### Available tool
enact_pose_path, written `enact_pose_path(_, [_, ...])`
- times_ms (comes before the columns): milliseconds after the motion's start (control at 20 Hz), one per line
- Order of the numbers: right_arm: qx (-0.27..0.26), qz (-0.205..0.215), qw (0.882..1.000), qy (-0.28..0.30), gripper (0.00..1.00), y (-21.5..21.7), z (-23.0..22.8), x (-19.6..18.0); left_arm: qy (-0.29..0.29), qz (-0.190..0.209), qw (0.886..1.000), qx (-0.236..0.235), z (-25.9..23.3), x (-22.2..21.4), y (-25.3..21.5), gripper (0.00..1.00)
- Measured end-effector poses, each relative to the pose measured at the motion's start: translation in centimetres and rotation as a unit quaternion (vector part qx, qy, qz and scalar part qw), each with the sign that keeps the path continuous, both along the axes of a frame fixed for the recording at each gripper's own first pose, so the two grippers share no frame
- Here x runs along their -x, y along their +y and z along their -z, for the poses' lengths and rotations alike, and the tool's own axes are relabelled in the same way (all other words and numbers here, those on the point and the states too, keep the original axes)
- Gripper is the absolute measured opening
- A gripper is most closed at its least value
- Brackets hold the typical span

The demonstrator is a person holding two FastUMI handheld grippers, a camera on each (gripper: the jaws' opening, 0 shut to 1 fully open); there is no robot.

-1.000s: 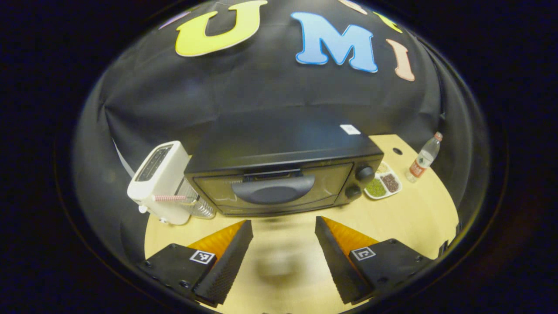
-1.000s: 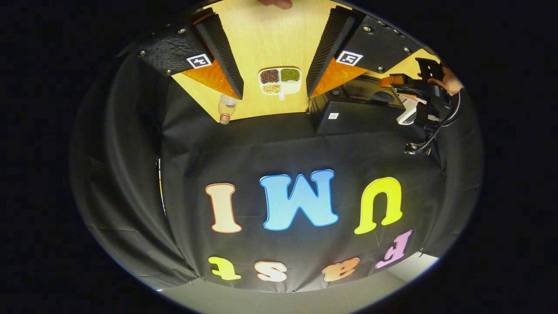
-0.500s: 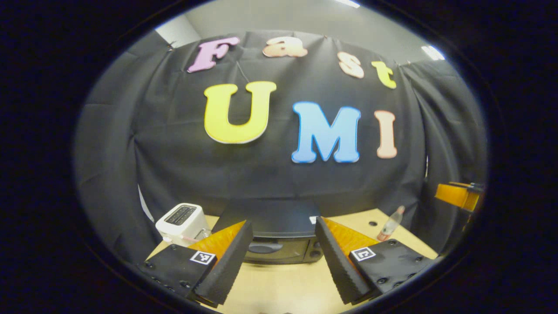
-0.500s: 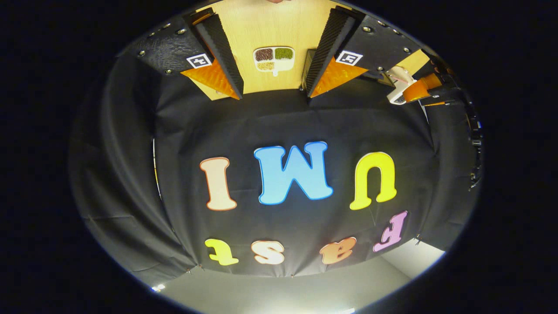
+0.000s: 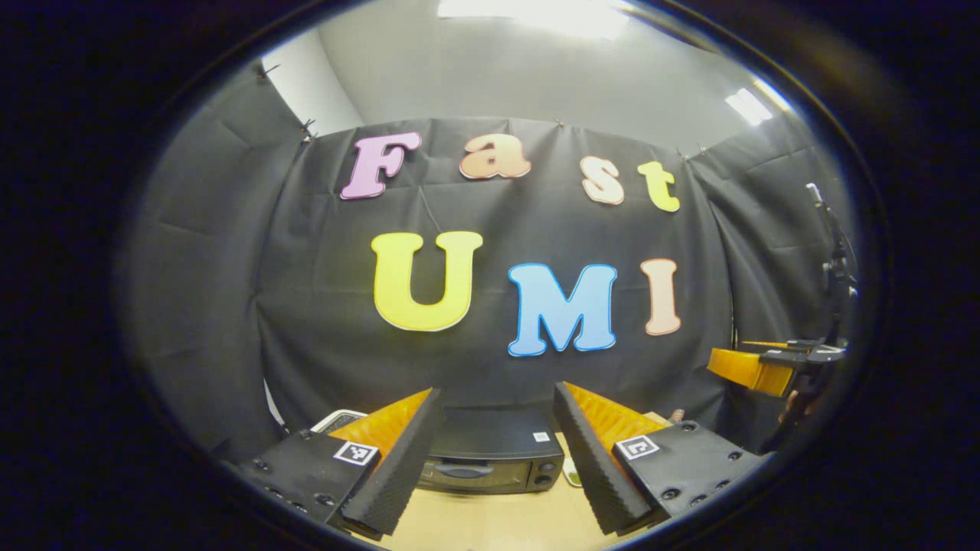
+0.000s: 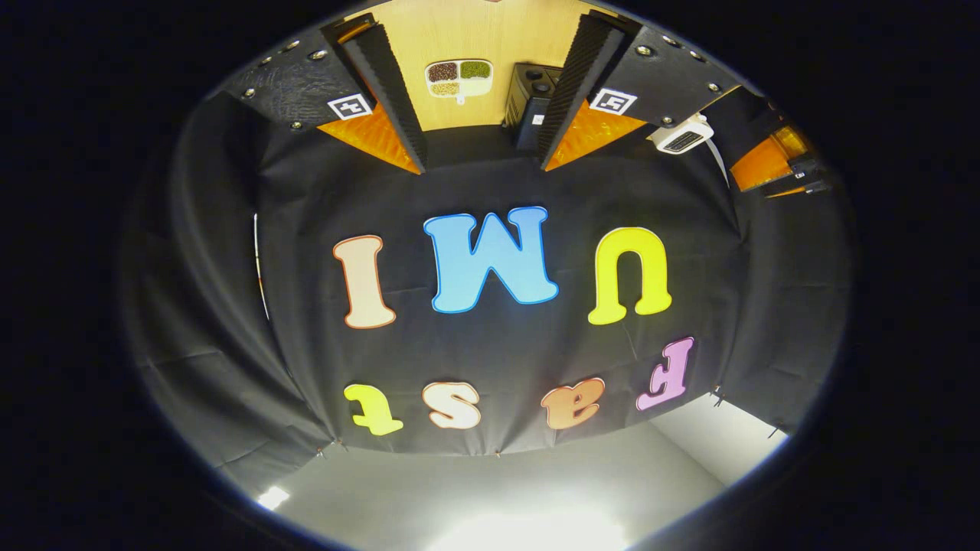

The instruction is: Open the electric oven with the left hand, put the food in, and close the electric oven.

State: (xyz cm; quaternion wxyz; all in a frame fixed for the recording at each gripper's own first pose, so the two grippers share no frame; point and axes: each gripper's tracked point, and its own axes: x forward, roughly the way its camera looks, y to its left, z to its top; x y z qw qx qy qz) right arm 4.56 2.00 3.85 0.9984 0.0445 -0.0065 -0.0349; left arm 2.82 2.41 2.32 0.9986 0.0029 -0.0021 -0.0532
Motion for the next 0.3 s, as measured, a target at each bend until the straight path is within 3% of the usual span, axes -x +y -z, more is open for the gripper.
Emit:
enact_pose_path(100, [0.004, 0.002, 1.000, -0.006, 0.88, 0.32, -0.45, 0.22, 0.001, 0.001, 1.000, 0.001, 0.05, -0.04, 0.21, 0.92])
enact_pose_path(150, [0.004, 0.002, 1.000, -0.006, 0.88, 0.62, -0.53, 0.32, 0.003, 0.004, 1.000, 0.004, 0.16, -0.14, 0.21, 1.00])
enact_pose_path(250, [0.008, 0.004, 1.000, -0.005, 0.88, 0.90, -0.52, 0.47, 0.004, 0.006, 1.000, 0.010, 0.17, -0.39, 0.73, 1.00])
enact_pose_path(300, [0.009, 0.006, 1.000, -0.004, 0.88, 1.07, -0.49, 0.59, 0.002, 0.007, 1.000, 0.011, 0.04, -0.57, 1.04, 0.91])
